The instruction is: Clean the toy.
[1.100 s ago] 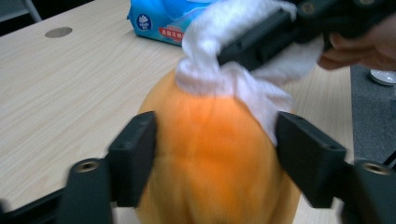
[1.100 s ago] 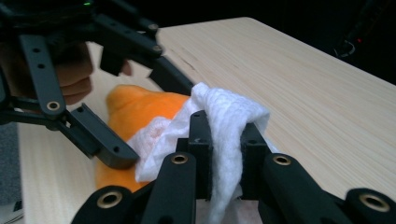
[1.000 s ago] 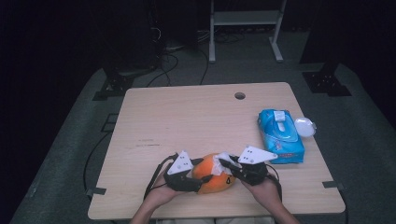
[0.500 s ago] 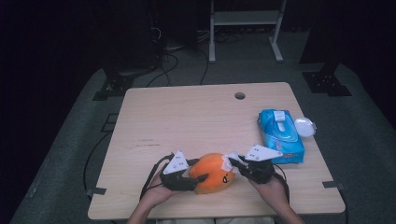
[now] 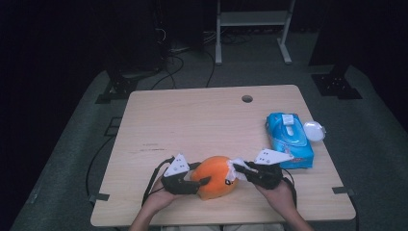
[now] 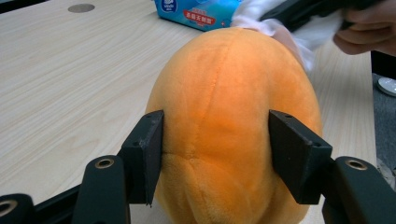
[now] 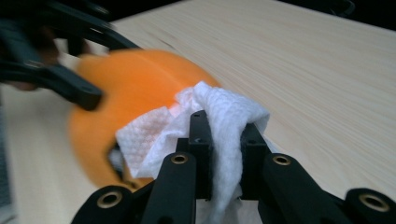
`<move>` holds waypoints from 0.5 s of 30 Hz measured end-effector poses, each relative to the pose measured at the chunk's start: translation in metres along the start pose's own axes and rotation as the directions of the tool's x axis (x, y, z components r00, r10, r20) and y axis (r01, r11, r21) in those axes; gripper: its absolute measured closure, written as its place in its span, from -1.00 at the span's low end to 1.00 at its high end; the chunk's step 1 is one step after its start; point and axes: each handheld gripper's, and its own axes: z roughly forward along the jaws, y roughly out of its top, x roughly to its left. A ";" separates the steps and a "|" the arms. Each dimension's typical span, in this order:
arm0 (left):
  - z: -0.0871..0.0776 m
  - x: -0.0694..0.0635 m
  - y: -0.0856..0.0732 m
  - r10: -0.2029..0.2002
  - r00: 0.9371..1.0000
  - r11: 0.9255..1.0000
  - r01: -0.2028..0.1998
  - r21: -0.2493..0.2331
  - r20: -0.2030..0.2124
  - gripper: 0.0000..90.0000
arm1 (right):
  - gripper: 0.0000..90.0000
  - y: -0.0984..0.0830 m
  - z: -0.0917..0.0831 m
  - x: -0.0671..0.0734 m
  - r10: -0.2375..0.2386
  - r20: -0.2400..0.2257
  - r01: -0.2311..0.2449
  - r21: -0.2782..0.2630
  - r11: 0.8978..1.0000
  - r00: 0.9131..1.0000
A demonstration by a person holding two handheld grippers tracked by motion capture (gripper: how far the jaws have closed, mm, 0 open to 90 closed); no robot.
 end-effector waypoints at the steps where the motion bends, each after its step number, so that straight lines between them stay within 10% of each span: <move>1: 0.000 0.000 0.000 0.005 1.000 1.000 -0.005 0.003 0.002 -0.13 | 0.76 -0.002 0.001 -0.004 0.019 0.009 -0.020 0.011 1.000 1.000; 8: 0.001 -0.001 0.000 0.004 1.000 1.000 -0.004 0.003 -0.009 -0.14 | 0.76 0.008 -0.002 0.014 -0.027 -0.072 0.023 -0.059 0.998 0.997; 15: 0.002 -0.004 0.003 0.008 1.000 1.000 -0.008 0.000 -0.006 -0.14 | 0.76 0.002 0.001 0.003 0.017 -0.009 -0.017 -0.010 1.000 1.000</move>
